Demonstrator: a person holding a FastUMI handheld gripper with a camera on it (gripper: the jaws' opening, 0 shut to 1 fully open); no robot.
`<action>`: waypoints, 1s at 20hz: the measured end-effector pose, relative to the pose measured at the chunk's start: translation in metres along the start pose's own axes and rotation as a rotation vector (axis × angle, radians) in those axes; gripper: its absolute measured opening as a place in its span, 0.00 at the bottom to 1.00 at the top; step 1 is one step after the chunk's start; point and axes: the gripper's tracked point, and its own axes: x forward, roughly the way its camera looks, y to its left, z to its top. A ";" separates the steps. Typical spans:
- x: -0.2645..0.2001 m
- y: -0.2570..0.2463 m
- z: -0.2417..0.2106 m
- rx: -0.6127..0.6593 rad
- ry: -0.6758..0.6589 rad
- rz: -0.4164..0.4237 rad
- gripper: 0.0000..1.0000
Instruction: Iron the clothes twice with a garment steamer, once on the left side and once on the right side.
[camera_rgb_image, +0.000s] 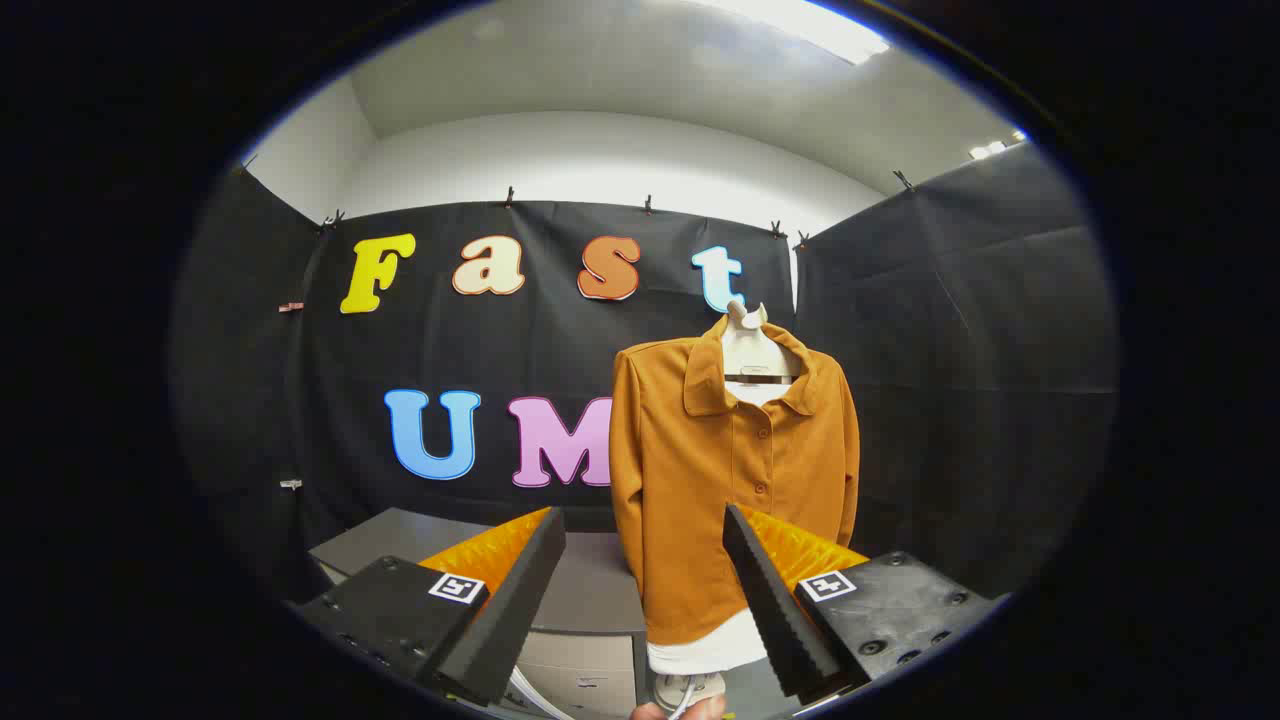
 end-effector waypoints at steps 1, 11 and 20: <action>0.000 -0.001 0.001 -0.001 -0.002 -0.003 0.98; -0.011 0.028 0.010 -0.003 0.004 0.034 0.98; -0.024 0.065 0.016 0.021 0.004 0.080 0.98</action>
